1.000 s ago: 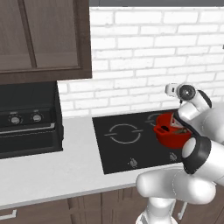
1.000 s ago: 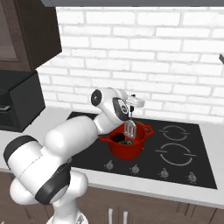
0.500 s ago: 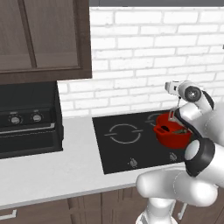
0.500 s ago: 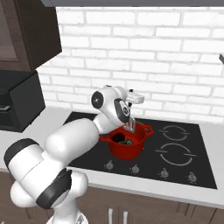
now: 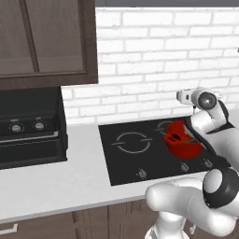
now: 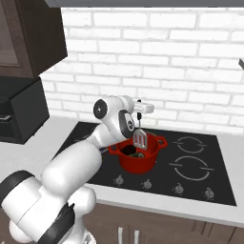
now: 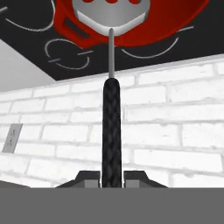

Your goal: Put the avocado and cucumber in the pot. Retrieve the spatula and lightly stir the vegetables in the pot.

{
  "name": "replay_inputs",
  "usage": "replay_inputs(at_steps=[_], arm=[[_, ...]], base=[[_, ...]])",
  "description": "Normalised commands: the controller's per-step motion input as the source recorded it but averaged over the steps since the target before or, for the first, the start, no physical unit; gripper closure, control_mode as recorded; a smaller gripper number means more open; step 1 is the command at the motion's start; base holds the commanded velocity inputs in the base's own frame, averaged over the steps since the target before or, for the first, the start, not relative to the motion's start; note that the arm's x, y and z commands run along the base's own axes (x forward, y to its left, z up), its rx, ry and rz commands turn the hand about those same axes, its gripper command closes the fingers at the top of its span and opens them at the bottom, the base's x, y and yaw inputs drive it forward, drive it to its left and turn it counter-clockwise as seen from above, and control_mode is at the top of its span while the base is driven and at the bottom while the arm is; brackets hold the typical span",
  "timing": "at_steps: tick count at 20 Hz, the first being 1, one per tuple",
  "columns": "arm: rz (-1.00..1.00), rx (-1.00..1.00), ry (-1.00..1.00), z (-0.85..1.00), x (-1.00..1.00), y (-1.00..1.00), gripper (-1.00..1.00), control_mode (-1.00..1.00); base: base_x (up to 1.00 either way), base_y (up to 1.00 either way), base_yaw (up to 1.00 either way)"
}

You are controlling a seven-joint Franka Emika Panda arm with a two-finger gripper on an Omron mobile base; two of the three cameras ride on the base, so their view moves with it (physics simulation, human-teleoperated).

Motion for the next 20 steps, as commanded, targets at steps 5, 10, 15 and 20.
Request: replay_inputs(at_steps=[5,10,15,20], arm=[[0.0,0.0,0.0,0.0,-0.15,0.09,1.0,-1.0],[0.0,0.01,0.0,0.0,-0.07,0.03,1.0,-1.0],[0.0,0.0,0.0,-0.16,-0.19,0.13,1.0,-1.0],[0.0,0.01,0.0,-0.2,-0.12,0.11,1.0,-1.0]], base=[[0.0,0.0,0.0],[0.0,0.0,0.0],[0.0,0.0,0.0],[0.0,0.0,0.0]])
